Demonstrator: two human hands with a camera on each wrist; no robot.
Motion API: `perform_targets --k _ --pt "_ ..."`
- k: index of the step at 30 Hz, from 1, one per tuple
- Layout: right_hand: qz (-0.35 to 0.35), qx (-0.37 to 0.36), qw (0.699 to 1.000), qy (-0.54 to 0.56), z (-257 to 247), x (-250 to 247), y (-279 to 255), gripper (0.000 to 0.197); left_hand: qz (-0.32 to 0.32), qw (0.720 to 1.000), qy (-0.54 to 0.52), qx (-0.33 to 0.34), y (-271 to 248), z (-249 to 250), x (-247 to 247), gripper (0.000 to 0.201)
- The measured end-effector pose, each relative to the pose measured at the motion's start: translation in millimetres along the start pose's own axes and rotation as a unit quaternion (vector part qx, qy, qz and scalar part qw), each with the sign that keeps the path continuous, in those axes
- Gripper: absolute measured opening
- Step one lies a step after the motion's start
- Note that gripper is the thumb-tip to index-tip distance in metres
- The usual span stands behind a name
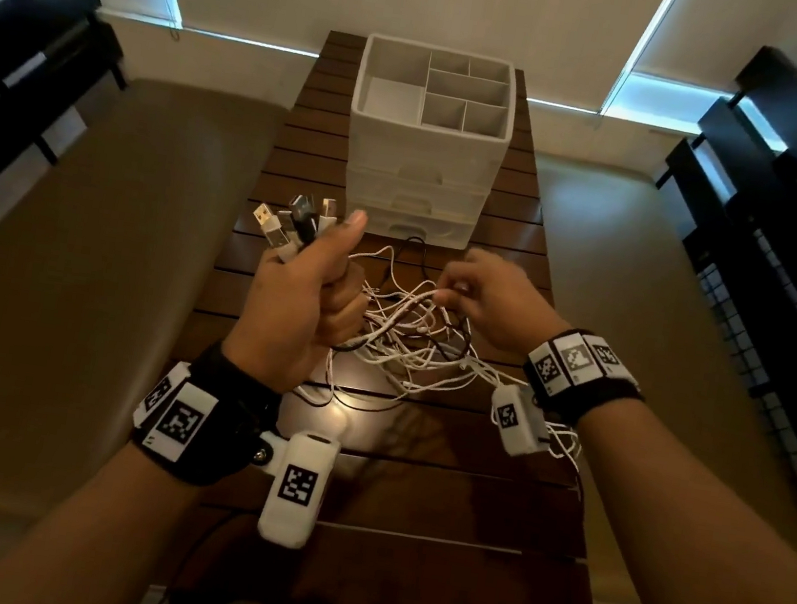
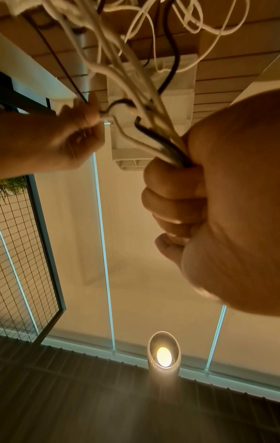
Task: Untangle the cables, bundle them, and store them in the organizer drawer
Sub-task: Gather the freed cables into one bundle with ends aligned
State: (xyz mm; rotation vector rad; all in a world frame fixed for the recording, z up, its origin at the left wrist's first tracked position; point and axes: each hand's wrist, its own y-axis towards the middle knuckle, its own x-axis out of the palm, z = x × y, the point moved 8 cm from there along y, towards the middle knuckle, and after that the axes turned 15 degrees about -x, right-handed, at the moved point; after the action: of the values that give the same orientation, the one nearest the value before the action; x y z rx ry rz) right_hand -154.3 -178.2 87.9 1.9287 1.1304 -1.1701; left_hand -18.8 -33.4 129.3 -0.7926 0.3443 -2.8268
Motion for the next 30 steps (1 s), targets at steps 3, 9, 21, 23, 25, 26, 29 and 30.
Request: perform_targets --k 3,9,21,23,25,26,29,30 --pt "0.085 -0.018 0.996 -0.035 -0.8 -23.7 6.9 0.015 0.01 0.999 0.031 -0.033 -0.3 -12.7 -4.1 0.053" --pt "0.257 0.039 0.96 0.102 4.5 -67.7 13.8 0.011 0.051 0.99 0.097 -0.091 -4.5 -36.8 -11.4 0.049" --pt "0.071 -0.124 0.989 0.037 -64.9 -37.2 6.5 0.016 0.189 0.957 0.219 0.017 6.1 -21.3 -7.7 0.025" --pt "0.069 -0.098 0.993 -0.002 -58.2 -35.0 -3.3 0.019 0.166 0.958 0.233 -0.008 8.3 -23.9 -7.2 0.034" --pt "0.024 -0.008 0.998 -0.057 -27.6 -26.0 -18.0 0.019 0.124 0.969 0.211 -0.033 5.2 -24.4 -9.4 0.042" --pt "-0.025 0.053 0.995 -0.086 -7.8 -16.1 -28.1 0.019 0.105 0.974 0.196 -0.047 2.6 -25.2 -10.8 0.045" --pt "-0.211 0.187 0.95 -0.134 30.6 24.6 -62.3 0.016 0.053 0.982 0.159 -0.081 -7.5 -29.3 -8.7 0.047" --pt "-0.26 0.2 0.936 -0.13 33.8 37.3 -71.6 0.014 0.034 0.985 0.142 -0.094 -10.5 -31.7 -5.6 0.047"
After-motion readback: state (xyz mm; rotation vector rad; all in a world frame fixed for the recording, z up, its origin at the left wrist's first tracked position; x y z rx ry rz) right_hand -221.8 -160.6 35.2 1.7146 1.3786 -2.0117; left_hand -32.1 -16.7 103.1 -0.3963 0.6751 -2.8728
